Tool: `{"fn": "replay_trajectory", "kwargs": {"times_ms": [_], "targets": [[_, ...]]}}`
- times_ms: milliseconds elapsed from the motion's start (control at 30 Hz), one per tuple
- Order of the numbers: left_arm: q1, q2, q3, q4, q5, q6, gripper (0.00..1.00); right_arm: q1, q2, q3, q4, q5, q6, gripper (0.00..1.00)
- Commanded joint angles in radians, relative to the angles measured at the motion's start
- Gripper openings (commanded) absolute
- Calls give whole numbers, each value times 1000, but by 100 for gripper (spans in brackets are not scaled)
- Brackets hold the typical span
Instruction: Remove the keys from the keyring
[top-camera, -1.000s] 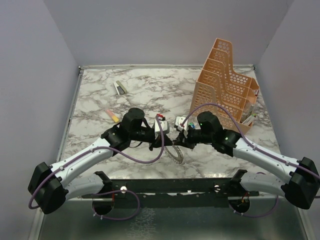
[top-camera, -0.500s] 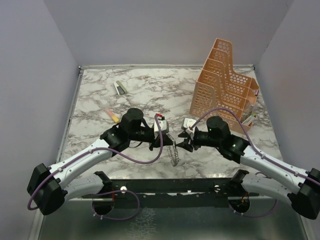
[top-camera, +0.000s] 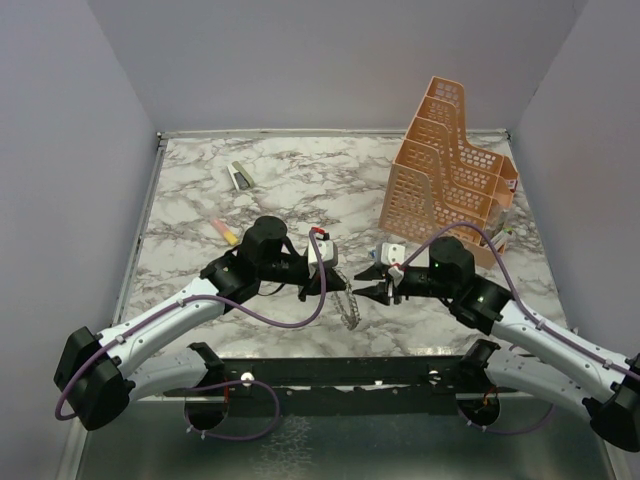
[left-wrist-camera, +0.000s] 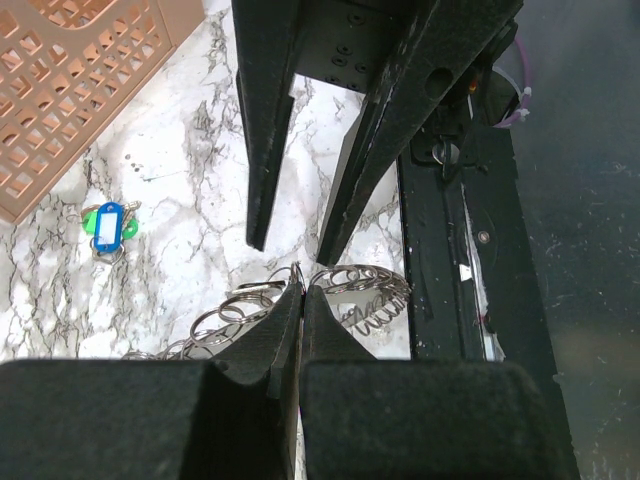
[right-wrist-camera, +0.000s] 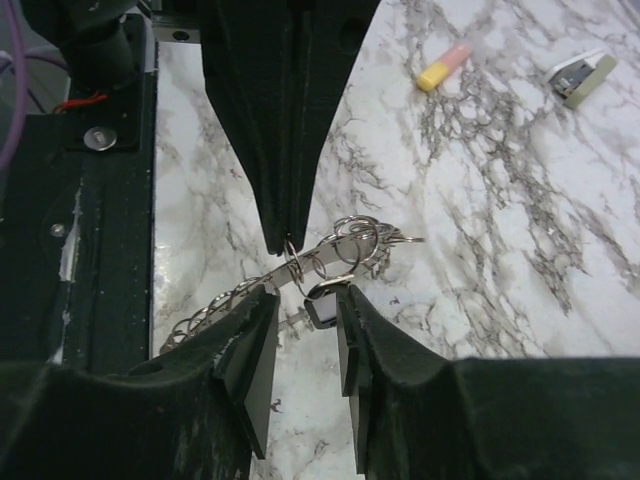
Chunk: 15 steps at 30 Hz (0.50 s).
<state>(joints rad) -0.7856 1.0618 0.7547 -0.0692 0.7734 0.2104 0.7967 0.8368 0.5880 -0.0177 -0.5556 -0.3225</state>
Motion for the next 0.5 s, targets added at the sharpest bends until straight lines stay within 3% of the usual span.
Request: {"fn": "replay_trajectory", "kwargs": {"times_ms": [0, 467], "targets": [[-2, -22, 2, 19, 9, 8, 0, 0, 30, 44, -36, -88, -18, 35], [-3, -16, 5, 19, 43, 6, 0, -1, 61, 59, -33, -109, -21, 25]]}}
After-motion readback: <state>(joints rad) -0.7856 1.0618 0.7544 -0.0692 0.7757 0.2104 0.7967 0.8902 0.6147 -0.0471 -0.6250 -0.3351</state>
